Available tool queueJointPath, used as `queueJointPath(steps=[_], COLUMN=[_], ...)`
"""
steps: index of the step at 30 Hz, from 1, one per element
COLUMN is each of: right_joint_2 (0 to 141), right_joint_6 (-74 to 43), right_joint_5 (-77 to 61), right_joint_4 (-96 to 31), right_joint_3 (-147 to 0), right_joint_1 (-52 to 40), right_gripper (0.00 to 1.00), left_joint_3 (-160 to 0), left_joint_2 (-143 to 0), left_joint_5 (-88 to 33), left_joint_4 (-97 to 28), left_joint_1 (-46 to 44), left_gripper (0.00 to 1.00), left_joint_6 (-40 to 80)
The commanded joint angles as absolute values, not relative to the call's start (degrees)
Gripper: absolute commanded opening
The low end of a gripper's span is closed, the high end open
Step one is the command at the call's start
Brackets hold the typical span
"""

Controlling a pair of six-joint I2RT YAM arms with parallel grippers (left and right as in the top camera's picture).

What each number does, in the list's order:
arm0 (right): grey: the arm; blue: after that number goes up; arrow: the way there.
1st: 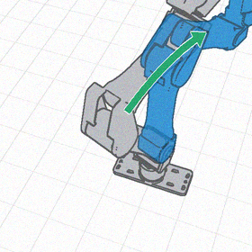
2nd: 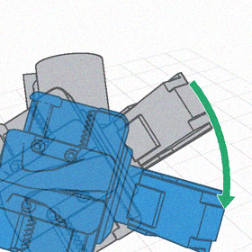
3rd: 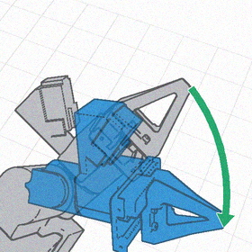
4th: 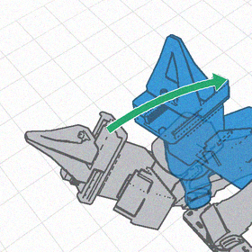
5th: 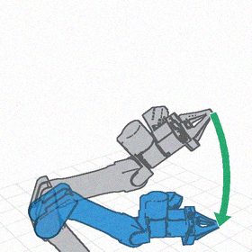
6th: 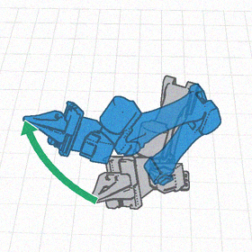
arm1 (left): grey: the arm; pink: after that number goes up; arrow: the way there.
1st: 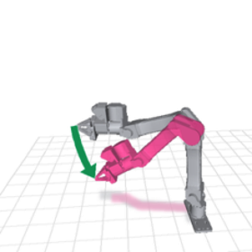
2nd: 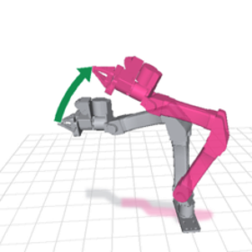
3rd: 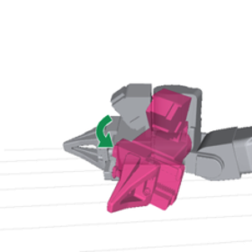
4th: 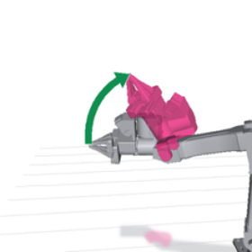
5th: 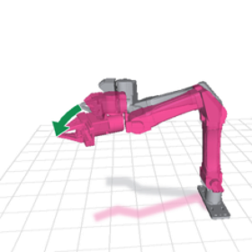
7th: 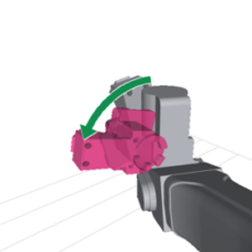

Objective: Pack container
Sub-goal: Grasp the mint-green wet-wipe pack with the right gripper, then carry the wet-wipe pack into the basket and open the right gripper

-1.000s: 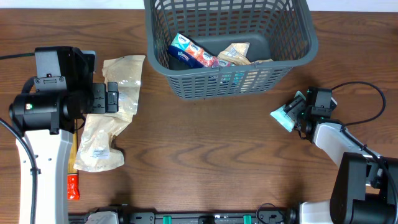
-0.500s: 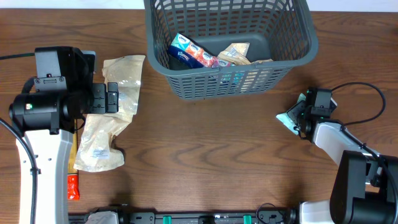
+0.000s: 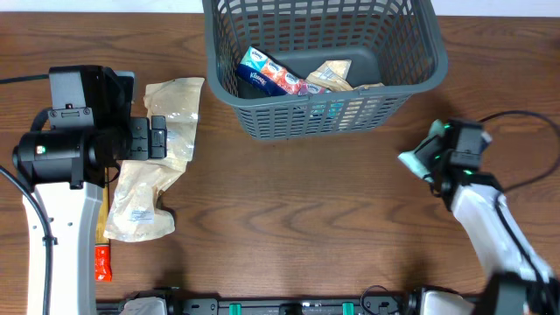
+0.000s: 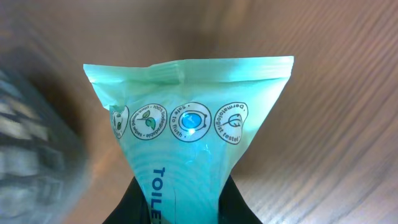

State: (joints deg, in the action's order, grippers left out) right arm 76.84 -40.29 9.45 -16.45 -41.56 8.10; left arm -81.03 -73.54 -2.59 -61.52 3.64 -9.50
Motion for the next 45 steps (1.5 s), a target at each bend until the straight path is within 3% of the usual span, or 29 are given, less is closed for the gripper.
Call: queueJointPath(steps=[1,5,10,14,18,22,27,38,45], right_joint_2=[68.03,60.31,53.49,50.41,50.57,53.74,61.14,81.3,86.17], right_joint_6=[-37.04,-34.06,-28.53,-22.57,-20.93,-20.95,-20.93,-20.03,-17.91], right_joint_5=[18.41,26.83,27.55,12.84,-10.24,-28.69,-37.58,-46.59,-46.94], right_joint_4=[-20.56,-27.2,-29.15,-23.14,-12.82,-4.21,-3.2,-4.97,-6.42], right_joint_3=[-47.79,-52.69,-56.86,-59.2,-61.01,-63.79,-67.92,-71.35,-71.35], right_joint_1=[9.58,11.22,12.29,12.29,12.29,12.01,10.46,5.19,1.21], right_gripper=[0.01,0.01,0.01,0.01,0.01,0.01,0.01,0.01,0.01], left_joint_3=[-81.45,-81.45,-81.45,-81.45,-81.45,-81.45,-81.45,-81.45,-81.45], left_joint_2=[-73.73,-73.73,-73.73,-73.73,-73.73,-73.73,-73.73,-73.73,-73.73], left_joint_5=[-2.52,-2.52,-2.52,-2.52,-2.52,-2.52,-2.55,-4.27,-4.27], left_joint_4=[-61.65,-61.65,-60.99,-60.2,-59.83,-59.9,-59.9,-59.96,-60.38], left_joint_1=[3.57,3.57,3.57,3.57,3.57,3.57,3.57,3.57,3.57], left_gripper=[0.99,0.99,0.99,0.99,0.99,0.99,0.98,0.99,0.99], left_joint_6=[-10.24,-10.26,-10.26,-10.26,-10.24,-10.24,-10.22,-10.24,-10.26])
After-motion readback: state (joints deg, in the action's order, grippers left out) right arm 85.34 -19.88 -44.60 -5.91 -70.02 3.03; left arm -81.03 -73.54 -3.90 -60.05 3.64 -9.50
